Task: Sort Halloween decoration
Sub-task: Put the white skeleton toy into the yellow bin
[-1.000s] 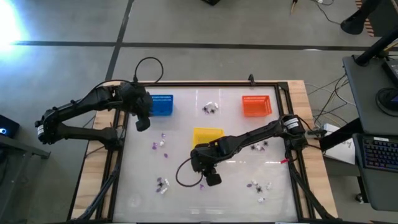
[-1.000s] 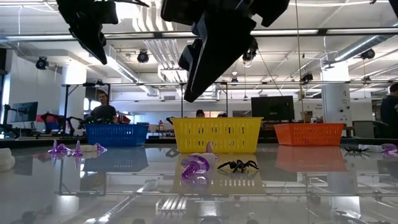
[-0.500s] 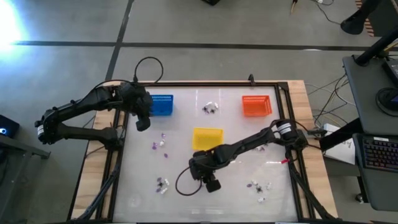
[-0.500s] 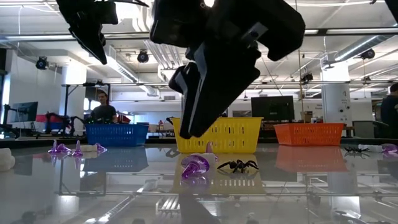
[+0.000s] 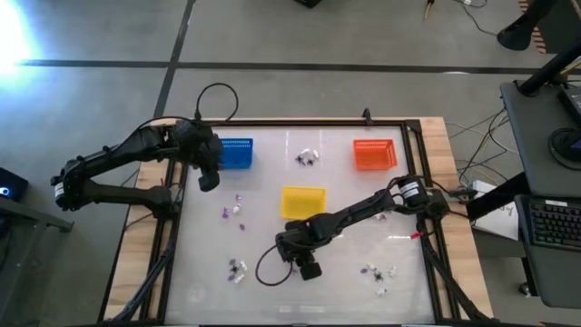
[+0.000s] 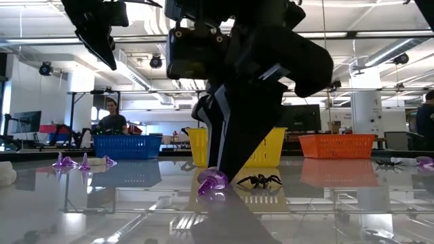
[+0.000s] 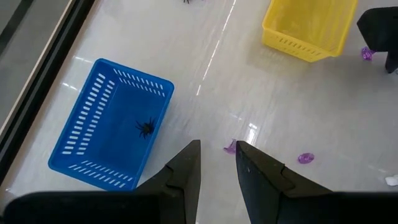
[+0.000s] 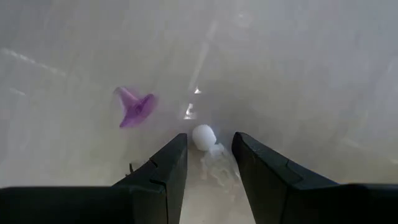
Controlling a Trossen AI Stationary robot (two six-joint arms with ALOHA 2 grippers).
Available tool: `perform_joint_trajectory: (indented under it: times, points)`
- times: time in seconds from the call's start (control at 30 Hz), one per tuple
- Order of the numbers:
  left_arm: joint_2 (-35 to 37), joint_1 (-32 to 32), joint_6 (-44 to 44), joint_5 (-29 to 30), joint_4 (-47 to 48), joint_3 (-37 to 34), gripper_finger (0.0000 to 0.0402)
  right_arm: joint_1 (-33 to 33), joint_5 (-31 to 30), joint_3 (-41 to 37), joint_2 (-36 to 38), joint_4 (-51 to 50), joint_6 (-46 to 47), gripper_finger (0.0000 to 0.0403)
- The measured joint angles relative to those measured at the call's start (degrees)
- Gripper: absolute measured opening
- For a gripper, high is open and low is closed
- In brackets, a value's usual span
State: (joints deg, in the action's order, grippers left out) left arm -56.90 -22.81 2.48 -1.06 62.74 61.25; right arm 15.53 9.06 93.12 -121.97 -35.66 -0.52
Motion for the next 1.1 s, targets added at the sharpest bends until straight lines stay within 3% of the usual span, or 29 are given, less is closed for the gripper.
perform_joint_trajectory:
  times: [0.17,0.43,0.67,1.1]
  points:
    - [0.0,0.0,0.0,0.0,0.0,0.0,0.0084,-0.2,0.1,0.1,-0.4,0.0,5.2,0.0106]
    - [0.0,0.0,0.0,0.0,0.1,0.0,0.0084,-0.2,-0.1,0.0,0.5,-0.4,8.2,0.0019]
    - [0.0,0.0,0.0,0.0,0.1,0.0,0.0084,-0.2,0.2,2.0,0.6,-2.5,10.2,0.0015]
    - [0.0,0.0,0.0,0.0,1.3,0.0,0.0084,-3.2,-0.2,13.6,0.6,-10.6,17.0,0.0013]
